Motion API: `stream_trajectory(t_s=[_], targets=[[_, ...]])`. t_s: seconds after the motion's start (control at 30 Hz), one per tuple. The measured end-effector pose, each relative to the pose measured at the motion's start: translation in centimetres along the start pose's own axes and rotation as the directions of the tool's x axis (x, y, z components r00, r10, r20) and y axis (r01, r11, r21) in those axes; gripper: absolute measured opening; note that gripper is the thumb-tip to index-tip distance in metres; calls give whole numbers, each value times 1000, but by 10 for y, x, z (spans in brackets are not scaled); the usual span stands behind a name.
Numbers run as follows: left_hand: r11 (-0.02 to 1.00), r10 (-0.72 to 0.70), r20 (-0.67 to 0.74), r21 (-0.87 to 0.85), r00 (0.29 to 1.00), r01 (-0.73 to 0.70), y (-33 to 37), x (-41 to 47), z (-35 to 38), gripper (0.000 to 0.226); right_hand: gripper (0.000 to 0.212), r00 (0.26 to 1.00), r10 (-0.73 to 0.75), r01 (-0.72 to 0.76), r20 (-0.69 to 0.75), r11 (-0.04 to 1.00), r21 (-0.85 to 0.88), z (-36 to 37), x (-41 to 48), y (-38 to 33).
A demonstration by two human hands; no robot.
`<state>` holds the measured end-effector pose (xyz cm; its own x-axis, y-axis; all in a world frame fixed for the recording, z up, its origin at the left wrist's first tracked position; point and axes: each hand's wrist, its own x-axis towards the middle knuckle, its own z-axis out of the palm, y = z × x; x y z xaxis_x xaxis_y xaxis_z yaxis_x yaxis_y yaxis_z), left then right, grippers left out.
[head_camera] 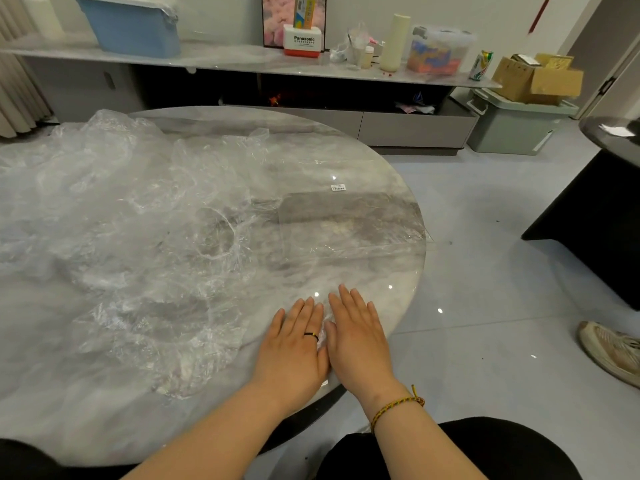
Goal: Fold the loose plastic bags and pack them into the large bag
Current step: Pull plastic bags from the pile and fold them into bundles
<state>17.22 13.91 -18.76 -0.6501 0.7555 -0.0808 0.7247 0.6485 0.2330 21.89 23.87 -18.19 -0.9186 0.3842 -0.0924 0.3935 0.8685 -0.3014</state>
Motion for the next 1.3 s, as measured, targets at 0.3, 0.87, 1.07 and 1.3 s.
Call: stream_trajectory(t_s=[0.3, 0.87, 1.07, 1.3], targets=[[1000, -22, 65, 10, 998, 22, 2, 1, -2, 100, 88, 999, -1, 0, 39, 1000, 7, 1, 3, 0], [960, -223, 175, -134, 959, 248, -7, 27, -38, 53, 41, 911, 407, -372, 70, 737, 565, -33, 4, 20], [817, -256, 189, -483, 948, 317, -11, 25, -39, 34, 42, 914, 394, -347, 99, 630, 694, -43, 1, 14], [6, -466, 147, -986, 872, 169, -20, 17, -53, 17, 63, 932, 303, -279, 198, 255, 926, -51, -5, -3]])
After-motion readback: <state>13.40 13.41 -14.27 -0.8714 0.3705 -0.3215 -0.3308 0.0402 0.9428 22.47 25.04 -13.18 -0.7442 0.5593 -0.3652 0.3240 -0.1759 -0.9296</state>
